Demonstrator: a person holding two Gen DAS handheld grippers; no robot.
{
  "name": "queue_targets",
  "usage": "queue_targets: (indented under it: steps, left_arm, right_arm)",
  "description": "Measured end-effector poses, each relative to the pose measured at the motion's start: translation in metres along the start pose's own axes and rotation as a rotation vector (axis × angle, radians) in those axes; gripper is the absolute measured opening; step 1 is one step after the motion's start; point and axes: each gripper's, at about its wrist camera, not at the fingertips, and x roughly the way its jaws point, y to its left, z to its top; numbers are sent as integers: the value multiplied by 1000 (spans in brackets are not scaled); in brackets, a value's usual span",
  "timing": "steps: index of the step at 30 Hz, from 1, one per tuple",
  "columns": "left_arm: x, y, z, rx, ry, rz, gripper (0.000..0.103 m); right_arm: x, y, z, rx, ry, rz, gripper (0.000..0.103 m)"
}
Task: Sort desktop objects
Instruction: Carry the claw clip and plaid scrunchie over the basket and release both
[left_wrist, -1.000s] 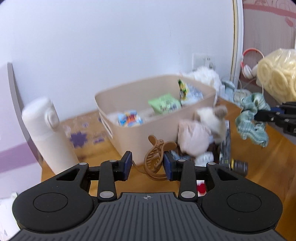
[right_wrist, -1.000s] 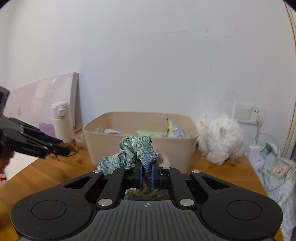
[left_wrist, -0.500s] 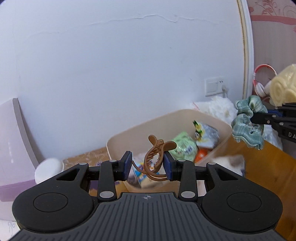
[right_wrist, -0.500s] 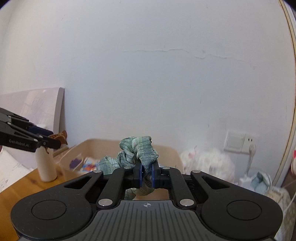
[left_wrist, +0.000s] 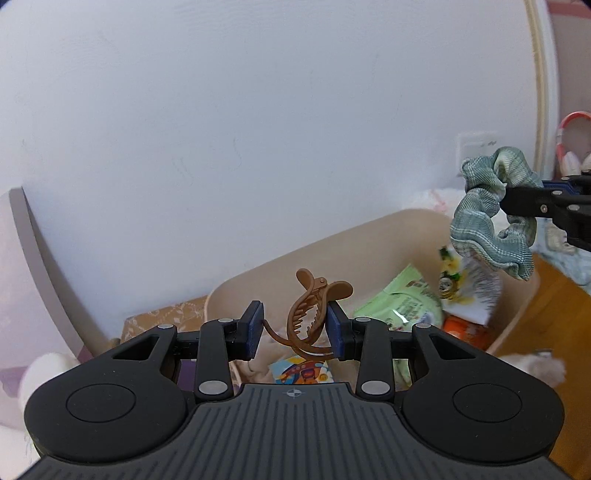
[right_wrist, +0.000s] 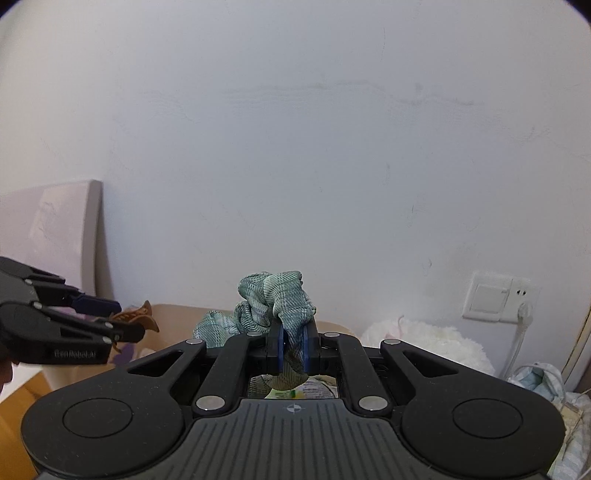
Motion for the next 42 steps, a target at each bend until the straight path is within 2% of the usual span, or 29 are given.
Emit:
queue_targets:
  steps: [4, 7, 10, 11, 13, 14, 16, 18, 22, 23, 25, 27, 32, 42]
  left_arm:
    - [29, -7, 1, -26, 51, 22, 37]
    - [44, -13, -2, -23, 85, 30, 37]
    - [54, -16, -9, -15, 126, 27, 38]
    - [57, -18, -11, -6, 140, 6, 38]
    - [56, -27, -17, 21, 144, 2, 46]
    - [55, -29, -19, 35, 140, 9, 51]
    - [52, -30, -19, 42, 123, 3, 69]
    - [46, -29, -19, 38, 102, 0, 78]
    - [36, -30, -20, 60, 78, 3, 81]
    - [33, -29, -20, 60, 72, 9, 81]
    - [31, -24, -21, 44, 66, 12, 81]
    - [24, -20, -18, 20, 58, 14, 81]
    - [1, -15, -23, 11, 32, 15, 83]
    - [-63, -7, -40, 5, -5, -3, 86]
  right_arm:
    - [33, -9, -5, 34, 57, -13, 9]
    - [56, -8, -10, 12, 112, -23, 10]
    - [72, -7, -17, -13, 148, -35, 11]
    - [76, -8, -18, -13, 158, -34, 13]
    - [81, -10, -22, 0, 173, -27, 22]
    - [84, -12, -24, 12, 178, -23, 33]
    - [89, -16, -28, 25, 192, -16, 42]
    - [88, -14, -32, 14, 193, -20, 53]
    - [74, -10, -31, -6, 182, -15, 71]
    - [70, -9, -31, -13, 174, -18, 79]
    - [61, -6, -29, -27, 150, -26, 85]
    - [47, -7, -24, -32, 117, -43, 99]
    - [2, -6, -23, -17, 20, -51, 103]
    - [-59, -11, -42, -59, 29, -36, 103]
